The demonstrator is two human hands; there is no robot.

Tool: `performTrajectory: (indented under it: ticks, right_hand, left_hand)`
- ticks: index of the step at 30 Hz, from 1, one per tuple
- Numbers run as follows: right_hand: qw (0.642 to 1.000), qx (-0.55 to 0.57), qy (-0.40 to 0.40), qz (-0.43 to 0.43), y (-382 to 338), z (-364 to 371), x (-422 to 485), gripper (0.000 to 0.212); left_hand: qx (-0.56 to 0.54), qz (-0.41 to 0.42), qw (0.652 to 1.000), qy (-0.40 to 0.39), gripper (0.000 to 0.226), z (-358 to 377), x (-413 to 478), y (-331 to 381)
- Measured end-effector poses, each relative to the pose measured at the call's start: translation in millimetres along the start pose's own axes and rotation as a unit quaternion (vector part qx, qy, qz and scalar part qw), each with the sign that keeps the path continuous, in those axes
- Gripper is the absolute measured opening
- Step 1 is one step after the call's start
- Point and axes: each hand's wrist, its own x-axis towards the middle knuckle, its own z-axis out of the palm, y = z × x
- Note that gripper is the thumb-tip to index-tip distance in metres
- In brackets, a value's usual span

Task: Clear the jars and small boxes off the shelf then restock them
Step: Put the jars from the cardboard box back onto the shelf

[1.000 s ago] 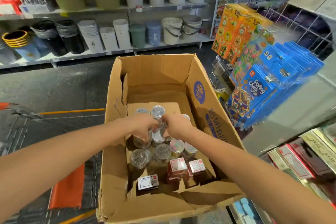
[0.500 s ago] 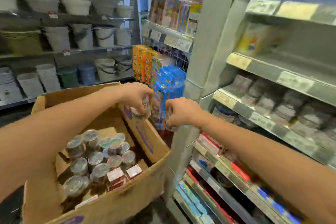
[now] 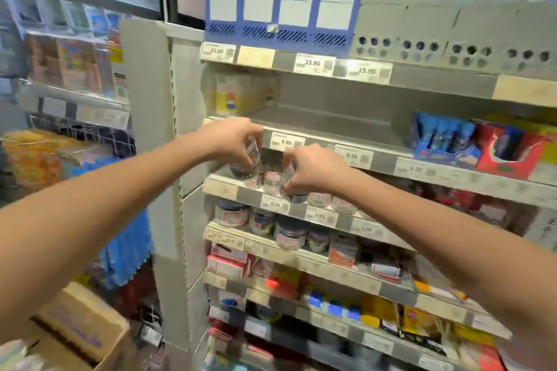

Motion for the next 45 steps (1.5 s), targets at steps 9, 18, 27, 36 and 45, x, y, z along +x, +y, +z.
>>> performTrajectory:
  ticks: [9,18,27,36,45]
  right_hand:
    - [0.981,-0.054,0.109,0.153,98.2,-50.5,-1.0,0.040]
    - [0.954,-0.132,0.143,0.229,140.4,-62.0,17.5,0.041]
    - [0.959,-0.101,0.008,0.266,163.1,-66.8,48.6,0.050]
    - [0.956,-0.048,-0.038,0.285,169.7,-65.0,62.5,0.039]
    - [0.958,-0.004,0.080,0.276,168.6,-50.6,44.2,0.050]
  left_hand:
    - [-0.011,0.123,0.985,0.119,0.042,-8.7,103.8,82.1]
    - [0.018,0.172,0.965,0.195,0.030,18.7,159.3,110.2]
    - [0.013,0.197,0.980,0.002,0.040,9.1,205.4,128.6]
    - [-0.051,0.181,0.980,-0.071,0.023,14.7,222.7,136.9]
    - [-0.123,0.152,0.981,0.003,0.043,26.7,215.0,126.7]
